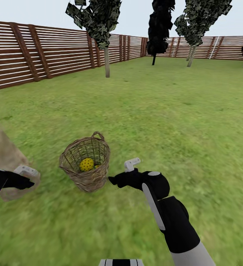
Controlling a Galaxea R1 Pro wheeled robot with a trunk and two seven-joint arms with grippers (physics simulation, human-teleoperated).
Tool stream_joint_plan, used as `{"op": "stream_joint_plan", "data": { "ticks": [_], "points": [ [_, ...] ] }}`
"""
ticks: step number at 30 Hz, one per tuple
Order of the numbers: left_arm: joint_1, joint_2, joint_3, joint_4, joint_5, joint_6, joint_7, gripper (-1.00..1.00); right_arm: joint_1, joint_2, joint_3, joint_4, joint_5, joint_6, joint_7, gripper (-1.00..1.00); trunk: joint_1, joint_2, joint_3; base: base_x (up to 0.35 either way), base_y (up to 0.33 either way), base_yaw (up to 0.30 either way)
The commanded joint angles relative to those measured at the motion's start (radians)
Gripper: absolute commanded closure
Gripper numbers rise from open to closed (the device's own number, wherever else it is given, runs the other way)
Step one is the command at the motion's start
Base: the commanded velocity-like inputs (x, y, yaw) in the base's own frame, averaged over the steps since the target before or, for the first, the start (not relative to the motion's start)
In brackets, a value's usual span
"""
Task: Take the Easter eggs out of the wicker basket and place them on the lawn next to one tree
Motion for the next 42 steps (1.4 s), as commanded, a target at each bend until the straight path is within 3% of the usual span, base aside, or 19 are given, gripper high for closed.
{"op": "stream_joint_plan", "data": {
  "ticks": [1, 10, 42],
  "points": [
    [0.0, 0.0, 0.001, -0.002, -0.01, 0.003, -0.01, -1.0, -0.001, 0.0, 0.0, 0.0, -0.005, 0.004, -0.003, -1.0, 0.0, 0.0, -0.001, 0.245, -0.184, -0.273],
    [0.0, 0.0, 0.001, -0.001, -0.008, -0.004, -0.01, -1.0, -0.001, 0.0, 0.0, 0.0, -0.005, 0.004, -0.003, -1.0, 0.0, 0.0, -0.001, 0.266, -0.117, -0.155],
    [0.0, -0.001, 0.001, 0.003, -0.007, -0.016, -0.01, -1.0, 0.0, 0.0, 0.007, 0.0, -0.006, 0.004, -0.003, -1.0, 0.0, 0.0, -0.001, 0.287, -0.047, -0.003]
  ]
}}
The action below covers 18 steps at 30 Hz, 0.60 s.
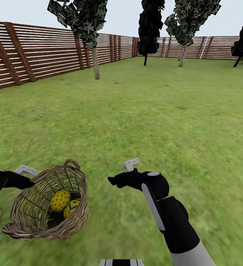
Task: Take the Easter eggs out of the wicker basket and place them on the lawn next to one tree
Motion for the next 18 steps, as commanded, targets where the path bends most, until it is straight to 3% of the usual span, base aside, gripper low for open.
{"op": "stream_joint_plan", "data": {
  "ticks": [1, 18],
  "points": [
    [-0.001, 0.0, 0.001, -0.001, -0.011, 0.002, -0.01, -1.0, -0.001, 0.0, 0.0, -0.001, -0.005, 0.005, -0.003, -1.0, 0.0, 0.0, -0.001, 0.074, -0.048, 0.0],
    [-0.001, -0.007, 0.002, 0.043, -0.005, 0.011, -0.025, -1.0, -0.001, 0.0, 0.0, -0.001, -0.006, 0.005, 0.0, -1.0, 0.0, 0.0, -0.001, 0.011, -0.032, 0.0]
  ]
}}
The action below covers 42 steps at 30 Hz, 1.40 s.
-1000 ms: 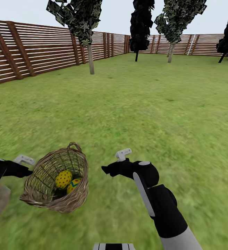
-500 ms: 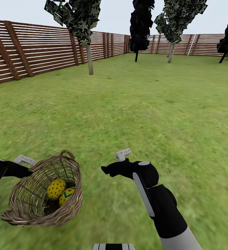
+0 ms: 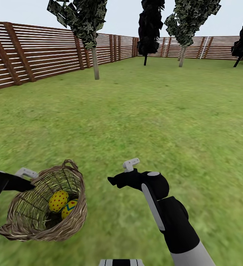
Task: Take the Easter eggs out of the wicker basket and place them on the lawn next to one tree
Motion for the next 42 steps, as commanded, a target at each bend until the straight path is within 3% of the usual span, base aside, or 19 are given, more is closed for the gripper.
{"op": "stream_joint_plan", "data": {
  "ticks": [1, 5, 8, 11, 27, 42],
  "points": [
    [-0.001, -0.005, 0.001, 0.0, -0.011, 0.002, -0.009, -1.0, -0.001, 0.0, 0.0, -0.001, -0.006, 0.004, -0.002, -1.0, 0.0, 0.0, -0.001, 0.0, -0.136, 0.0],
    [-0.001, -0.03, 0.002, 0.0, -0.011, 0.004, -0.009, -1.0, 0.0, 0.0, 0.0, -0.001, -0.054, 0.004, -0.002, -1.0, 0.0, 0.0, -0.001, 0.0, -0.07, 0.0],
    [-0.001, -0.042, 0.003, 0.003, -0.011, 0.004, -0.013, -1.0, -0.001, -0.001, -0.002, -0.001, -0.14, -0.011, -0.009, -1.0, 0.0, 0.0, -0.001, 0.0, -0.04, 0.0],
    [-0.001, -0.045, 0.003, 0.006, -0.011, 0.003, -0.013, -1.0, 0.0, -0.001, -0.002, 0.0, -0.165, -0.033, -0.014, -1.0, 0.0, 0.0, -0.001, 0.0, -0.136, 0.0],
    [-0.001, -0.052, 0.003, 0.044, -0.002, -0.003, -0.002, -1.0, 0.001, -0.002, -0.005, 0.004, -0.176, -0.046, -0.019, -1.0, 0.0, 0.0, -0.001, 0.001, 0.041, -0.041],
    [-0.001, -0.053, 0.003, 0.047, -0.001, -0.006, -0.003, -1.0, 0.001, -0.001, -0.001, 0.004, -0.178, -0.046, -0.019, -1.0, 0.0, 0.0, -0.001, 0.057, -0.095, -0.037]
  ]
}}
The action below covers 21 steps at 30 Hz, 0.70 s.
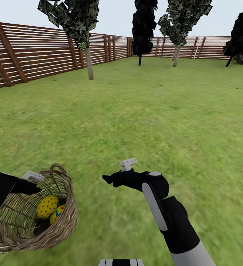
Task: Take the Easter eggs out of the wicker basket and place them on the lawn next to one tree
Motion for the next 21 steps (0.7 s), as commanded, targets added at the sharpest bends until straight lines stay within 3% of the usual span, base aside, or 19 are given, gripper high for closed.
{"op": "stream_joint_plan", "data": {
  "ticks": [1, 21],
  "points": [
    [-0.001, 0.0, 0.001, -0.001, -0.01, 0.002, -0.01, -1.0, -0.001, 0.0, -0.001, 0.0, 0.004, 0.004, 0.005, -1.0, 0.0, 0.0, -0.001, 0.007, -0.011, -0.001],
    [-0.001, 0.0, 0.002, 0.002, -0.01, 0.0, -0.01, -1.0, -0.001, 0.0, 0.0, 0.0, 0.003, 0.004, 0.005, -1.0, 0.0, 0.0, -0.001, 0.002, -0.041, 0.0]
  ]
}}
